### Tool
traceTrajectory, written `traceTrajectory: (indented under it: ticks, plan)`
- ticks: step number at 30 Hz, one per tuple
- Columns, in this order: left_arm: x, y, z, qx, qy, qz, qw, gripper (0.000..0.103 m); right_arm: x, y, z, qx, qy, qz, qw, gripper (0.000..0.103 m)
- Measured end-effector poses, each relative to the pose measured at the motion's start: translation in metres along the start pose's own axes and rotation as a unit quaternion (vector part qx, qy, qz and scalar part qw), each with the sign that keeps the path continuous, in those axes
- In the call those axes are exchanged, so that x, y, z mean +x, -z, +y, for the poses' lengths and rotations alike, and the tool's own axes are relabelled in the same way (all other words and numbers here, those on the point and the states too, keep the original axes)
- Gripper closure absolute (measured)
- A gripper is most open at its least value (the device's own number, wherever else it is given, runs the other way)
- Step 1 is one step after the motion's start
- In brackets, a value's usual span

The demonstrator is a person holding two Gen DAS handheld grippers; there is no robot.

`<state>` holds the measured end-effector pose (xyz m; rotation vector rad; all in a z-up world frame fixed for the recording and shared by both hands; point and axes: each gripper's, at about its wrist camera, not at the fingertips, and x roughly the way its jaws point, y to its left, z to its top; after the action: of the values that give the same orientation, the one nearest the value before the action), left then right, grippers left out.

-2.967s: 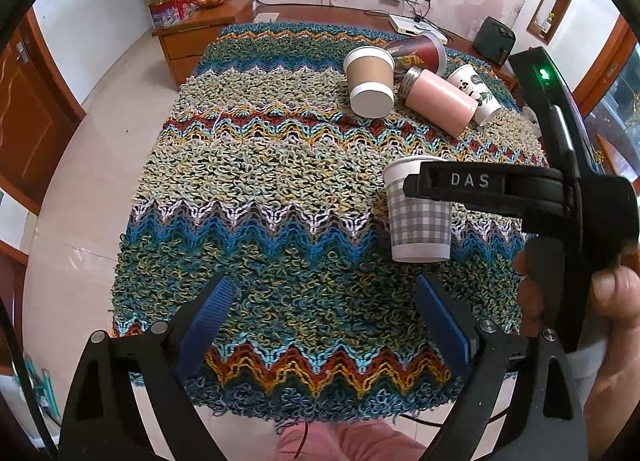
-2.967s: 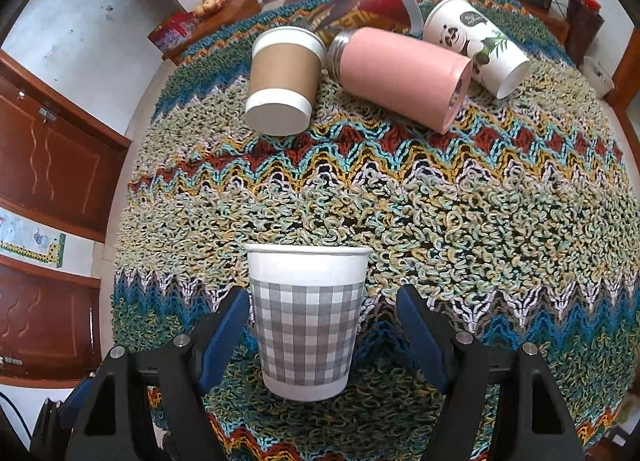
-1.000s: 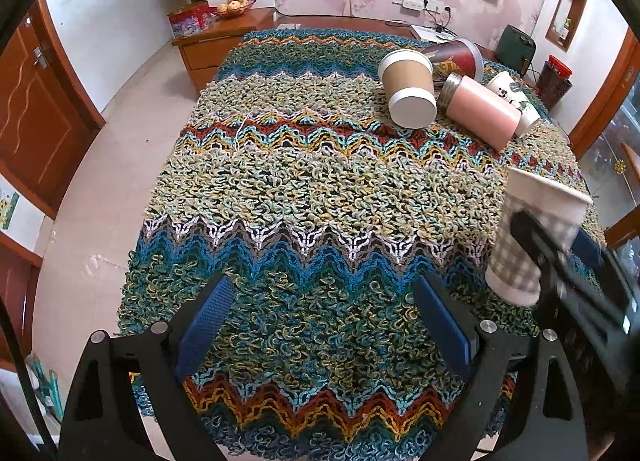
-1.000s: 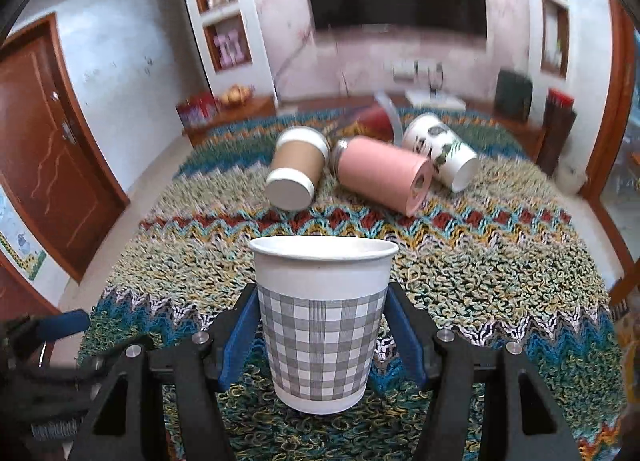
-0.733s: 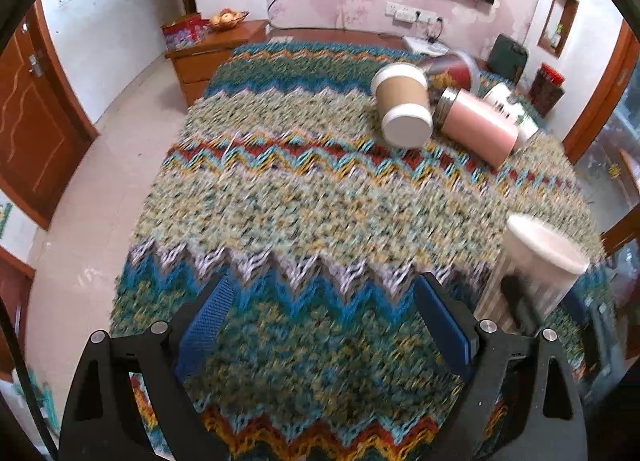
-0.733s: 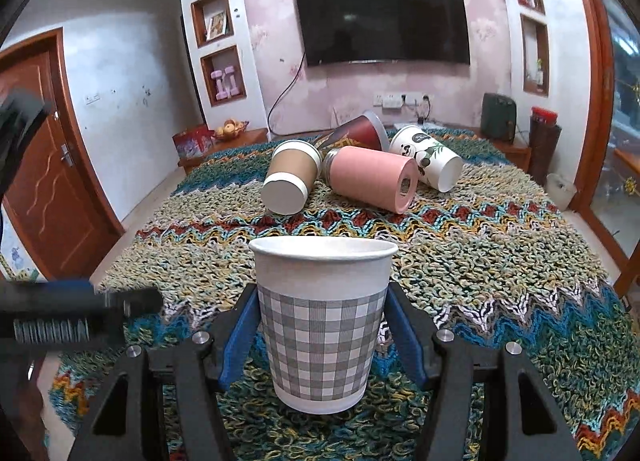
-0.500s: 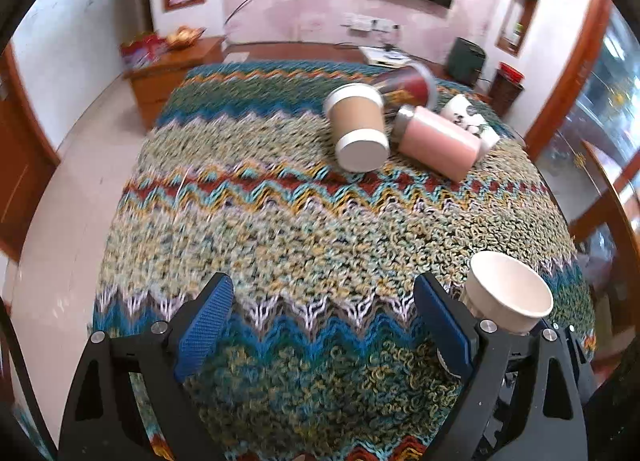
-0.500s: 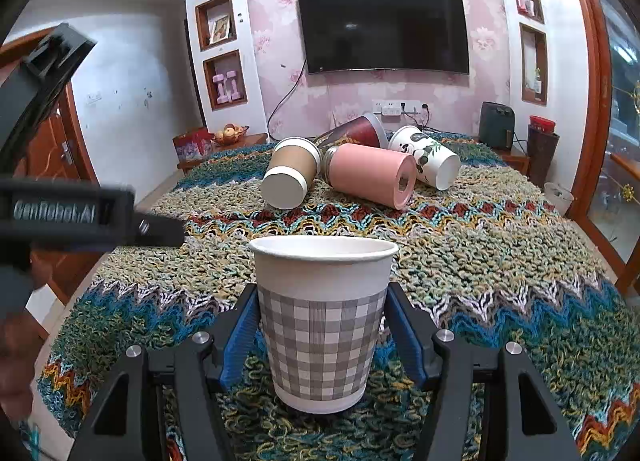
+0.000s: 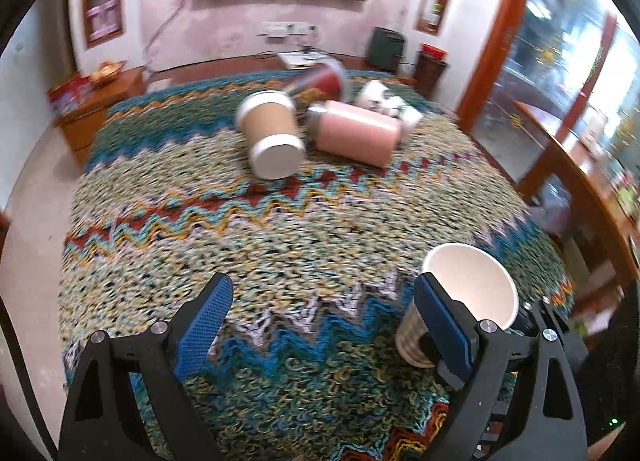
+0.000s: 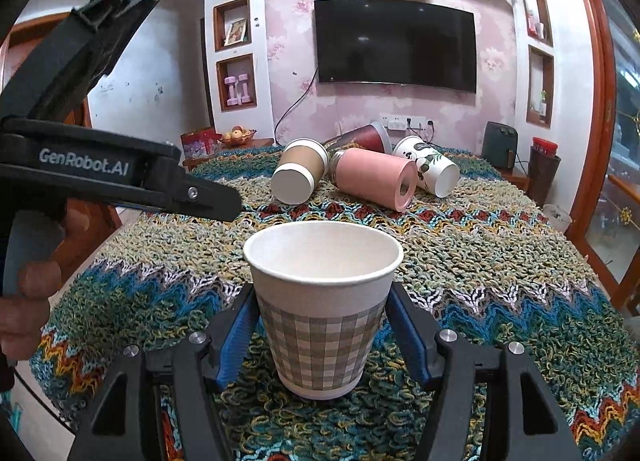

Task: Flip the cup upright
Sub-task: 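Rotate the right gripper to turn the checkered cup rim-up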

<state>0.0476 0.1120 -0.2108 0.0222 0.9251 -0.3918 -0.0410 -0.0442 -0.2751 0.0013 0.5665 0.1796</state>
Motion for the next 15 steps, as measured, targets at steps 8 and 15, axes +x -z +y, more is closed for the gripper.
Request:
traceTrajectory:
  ticks: [8,15]
  plan:
    - [0.003,-0.001,-0.004,0.001,0.026,0.006,0.9996,0.010,0.007,0.010,-0.004,0.007,0.008,0.035,0.999,0.038]
    - [-0.001,0.004,-0.003,0.000,0.036,0.007,0.9993,0.010,0.003,0.014,0.001,-0.017,0.014,0.032,0.999,0.038]
